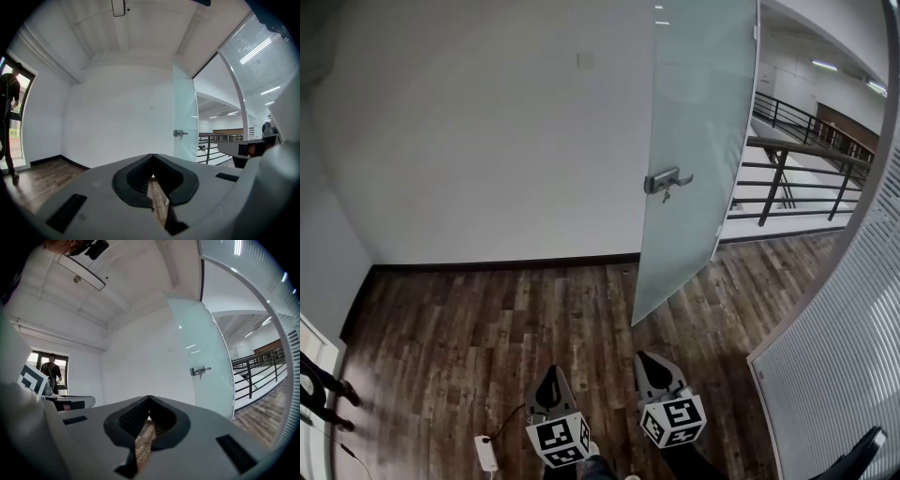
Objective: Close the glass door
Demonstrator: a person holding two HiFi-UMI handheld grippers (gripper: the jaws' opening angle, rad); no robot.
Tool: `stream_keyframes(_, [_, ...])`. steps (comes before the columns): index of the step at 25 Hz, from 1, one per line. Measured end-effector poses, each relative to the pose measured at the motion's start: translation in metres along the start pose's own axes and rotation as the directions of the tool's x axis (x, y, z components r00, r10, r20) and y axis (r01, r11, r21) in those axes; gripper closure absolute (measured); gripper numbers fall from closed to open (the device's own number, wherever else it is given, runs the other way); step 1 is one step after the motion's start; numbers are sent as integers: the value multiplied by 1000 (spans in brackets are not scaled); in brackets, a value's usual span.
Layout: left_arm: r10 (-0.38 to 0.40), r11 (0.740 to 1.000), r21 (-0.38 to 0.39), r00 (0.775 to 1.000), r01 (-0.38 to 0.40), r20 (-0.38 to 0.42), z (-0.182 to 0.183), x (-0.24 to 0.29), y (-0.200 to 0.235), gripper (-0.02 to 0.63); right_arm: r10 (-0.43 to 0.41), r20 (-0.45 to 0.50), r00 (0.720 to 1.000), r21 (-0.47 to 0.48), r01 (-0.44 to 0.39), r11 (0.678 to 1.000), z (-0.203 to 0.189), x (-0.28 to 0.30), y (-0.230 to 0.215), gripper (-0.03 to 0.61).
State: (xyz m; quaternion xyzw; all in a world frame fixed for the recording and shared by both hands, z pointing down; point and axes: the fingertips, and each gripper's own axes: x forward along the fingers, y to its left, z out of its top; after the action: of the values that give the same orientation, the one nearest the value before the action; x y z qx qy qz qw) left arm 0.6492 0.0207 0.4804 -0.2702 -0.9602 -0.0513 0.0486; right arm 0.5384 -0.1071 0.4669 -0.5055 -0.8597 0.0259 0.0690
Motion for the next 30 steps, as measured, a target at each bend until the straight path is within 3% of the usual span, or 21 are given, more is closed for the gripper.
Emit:
stream_keyframes(11, [-45, 999, 22, 999, 45, 19, 26, 98, 60, 614, -15, 16, 1000, 0, 15, 1000, 13, 121, 17, 588])
stream_keyframes(21, [-95, 995, -2, 995, 95, -19, 7, 142, 74, 614, -33, -35, 999, -24, 32, 999, -5, 163, 25, 588])
stream_keyframes(30, [-45, 999, 2, 998, 45, -41, 7, 206, 88, 614, -2, -48, 999, -20, 1, 1000, -4, 233, -3, 588])
